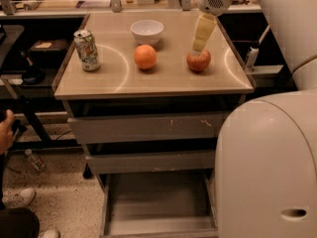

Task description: Place apple into bottom drawer

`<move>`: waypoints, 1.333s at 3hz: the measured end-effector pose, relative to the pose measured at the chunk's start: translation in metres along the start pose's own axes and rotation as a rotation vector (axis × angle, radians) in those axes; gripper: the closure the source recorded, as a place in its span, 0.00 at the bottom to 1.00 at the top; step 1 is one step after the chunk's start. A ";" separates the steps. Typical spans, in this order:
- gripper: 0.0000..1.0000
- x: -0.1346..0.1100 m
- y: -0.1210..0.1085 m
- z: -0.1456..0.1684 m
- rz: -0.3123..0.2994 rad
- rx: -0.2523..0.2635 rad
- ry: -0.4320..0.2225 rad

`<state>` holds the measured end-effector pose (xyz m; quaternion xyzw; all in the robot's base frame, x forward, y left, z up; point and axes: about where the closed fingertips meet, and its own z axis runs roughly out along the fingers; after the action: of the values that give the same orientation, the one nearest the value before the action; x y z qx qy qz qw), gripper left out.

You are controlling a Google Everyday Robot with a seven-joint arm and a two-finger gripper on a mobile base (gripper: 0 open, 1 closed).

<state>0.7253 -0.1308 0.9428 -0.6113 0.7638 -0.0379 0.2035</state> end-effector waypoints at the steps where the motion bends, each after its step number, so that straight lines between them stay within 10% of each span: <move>1: 0.00 0.007 -0.002 0.021 0.008 -0.014 -0.001; 4: 0.00 0.049 0.001 0.091 0.066 -0.114 0.052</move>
Offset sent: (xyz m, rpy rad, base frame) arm 0.0248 -0.0243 -0.0725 0.0050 0.1170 -0.0449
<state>0.7482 -0.1599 0.8458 -0.5952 0.7895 -0.0035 0.1498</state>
